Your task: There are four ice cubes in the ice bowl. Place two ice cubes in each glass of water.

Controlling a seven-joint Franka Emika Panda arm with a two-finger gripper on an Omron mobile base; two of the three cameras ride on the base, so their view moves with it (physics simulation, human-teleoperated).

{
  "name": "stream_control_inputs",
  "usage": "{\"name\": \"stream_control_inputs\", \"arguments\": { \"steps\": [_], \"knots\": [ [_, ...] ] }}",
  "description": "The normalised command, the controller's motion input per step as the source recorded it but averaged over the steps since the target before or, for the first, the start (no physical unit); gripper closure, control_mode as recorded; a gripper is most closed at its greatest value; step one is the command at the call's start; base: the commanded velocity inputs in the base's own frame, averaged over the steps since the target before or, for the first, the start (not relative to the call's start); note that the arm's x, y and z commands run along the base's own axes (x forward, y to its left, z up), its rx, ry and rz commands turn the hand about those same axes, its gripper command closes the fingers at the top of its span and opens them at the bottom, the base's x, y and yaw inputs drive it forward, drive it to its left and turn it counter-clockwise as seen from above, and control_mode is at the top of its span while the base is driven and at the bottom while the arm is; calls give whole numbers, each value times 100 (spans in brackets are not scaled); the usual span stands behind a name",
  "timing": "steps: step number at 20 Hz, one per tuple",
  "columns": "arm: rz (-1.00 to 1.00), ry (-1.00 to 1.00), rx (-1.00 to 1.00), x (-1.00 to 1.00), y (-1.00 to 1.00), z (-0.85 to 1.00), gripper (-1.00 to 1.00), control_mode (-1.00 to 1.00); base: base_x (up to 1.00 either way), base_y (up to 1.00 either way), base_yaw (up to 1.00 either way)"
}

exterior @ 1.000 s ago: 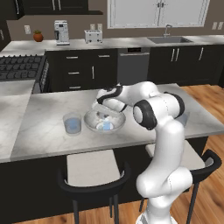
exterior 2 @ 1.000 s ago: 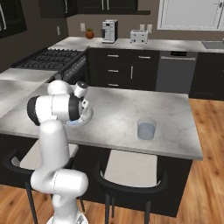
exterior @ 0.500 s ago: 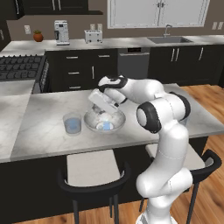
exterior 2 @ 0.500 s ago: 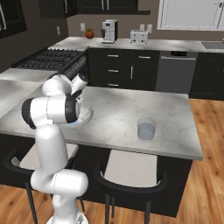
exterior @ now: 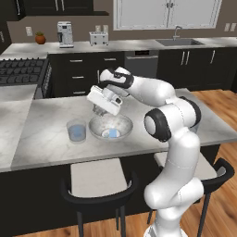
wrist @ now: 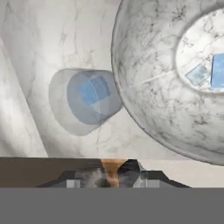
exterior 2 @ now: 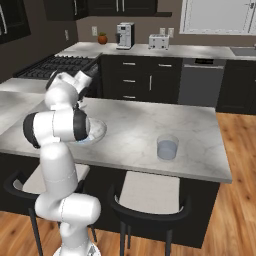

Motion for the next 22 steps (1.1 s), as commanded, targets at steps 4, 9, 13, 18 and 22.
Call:
{"name": "stream_control_inputs", "arguments": {
  "steps": [4, 9, 13, 18, 22],
  "knots": [
    [0, 6, -14, -18, 38, -17, 100, -100, 0, 0, 0],
    [-3, 2, -6, -1, 35, -7, 100, -100, 0, 0, 0],
    [-2, 9, -10, 0, 30, -36, 100, -100, 0, 0, 0],
    [-2, 2, -2, 0, 19, -10, 100, -100, 0, 0, 0],
    [-2, 0, -2, 10, 16, -6, 100, -100, 0, 0, 0]
  ]
}}
